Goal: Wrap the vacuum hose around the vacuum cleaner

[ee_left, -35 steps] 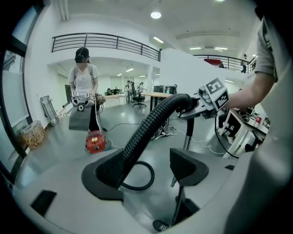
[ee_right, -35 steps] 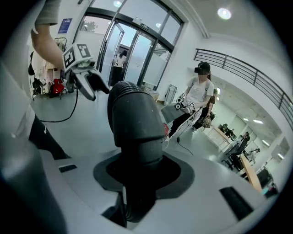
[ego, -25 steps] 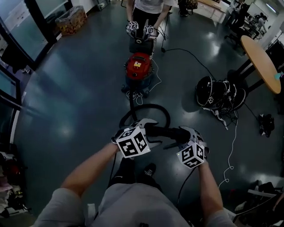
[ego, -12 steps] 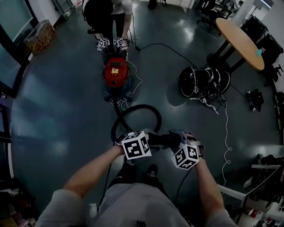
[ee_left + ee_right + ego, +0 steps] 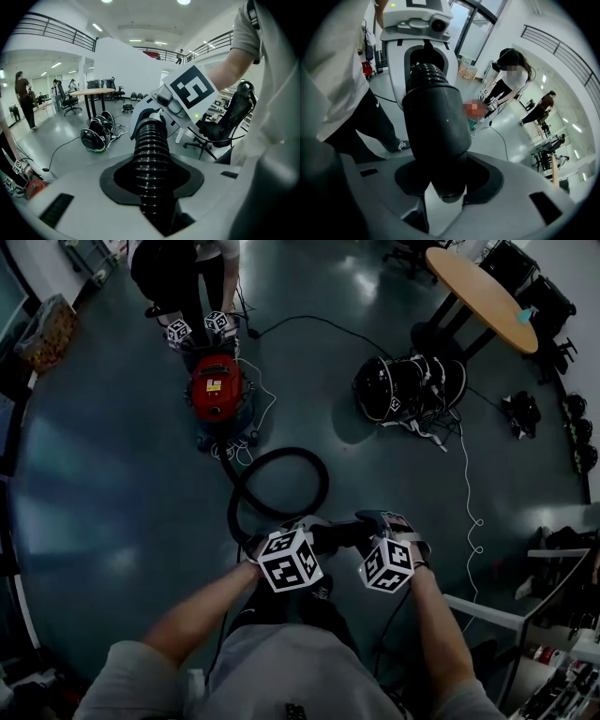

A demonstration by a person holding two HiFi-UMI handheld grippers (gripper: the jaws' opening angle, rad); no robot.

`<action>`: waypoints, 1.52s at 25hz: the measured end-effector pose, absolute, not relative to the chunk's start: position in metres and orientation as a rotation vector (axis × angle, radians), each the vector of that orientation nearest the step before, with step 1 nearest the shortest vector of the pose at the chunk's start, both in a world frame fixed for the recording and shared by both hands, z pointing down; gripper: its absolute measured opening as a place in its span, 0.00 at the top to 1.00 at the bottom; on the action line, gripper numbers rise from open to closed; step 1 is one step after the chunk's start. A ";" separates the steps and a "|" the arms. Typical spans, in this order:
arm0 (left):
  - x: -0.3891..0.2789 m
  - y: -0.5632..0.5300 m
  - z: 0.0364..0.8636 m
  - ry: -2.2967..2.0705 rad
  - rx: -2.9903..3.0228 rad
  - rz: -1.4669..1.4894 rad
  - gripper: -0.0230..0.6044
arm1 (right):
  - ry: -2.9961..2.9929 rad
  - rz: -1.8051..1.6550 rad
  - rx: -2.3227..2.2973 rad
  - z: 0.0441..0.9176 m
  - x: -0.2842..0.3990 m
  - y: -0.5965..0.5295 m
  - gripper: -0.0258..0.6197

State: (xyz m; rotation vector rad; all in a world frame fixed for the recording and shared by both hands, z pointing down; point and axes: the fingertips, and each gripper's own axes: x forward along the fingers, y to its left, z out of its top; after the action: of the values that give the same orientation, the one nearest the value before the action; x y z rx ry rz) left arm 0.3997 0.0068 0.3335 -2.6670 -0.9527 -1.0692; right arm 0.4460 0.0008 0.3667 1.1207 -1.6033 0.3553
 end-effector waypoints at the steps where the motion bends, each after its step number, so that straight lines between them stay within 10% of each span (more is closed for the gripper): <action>1: 0.401 0.007 0.336 -0.947 -2.667 -1.077 0.73 | -1.591 0.377 1.137 0.367 0.450 0.005 0.73; 22: 0.409 -0.006 0.390 -0.669 -2.919 -1.200 0.73 | -1.794 2.028 2.197 0.365 0.445 -0.008 0.42; 38: 0.406 0.003 0.401 -0.705 -3.032 -1.284 0.73 | -1.449 2.377 2.226 0.400 0.456 -0.043 0.47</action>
State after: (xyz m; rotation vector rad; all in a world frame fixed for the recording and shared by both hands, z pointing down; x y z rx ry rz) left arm 0.4061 0.0027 0.4011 -3.0324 -0.7055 -1.2838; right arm 0.4556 -0.0426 0.4004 2.2259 -1.4488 2.3768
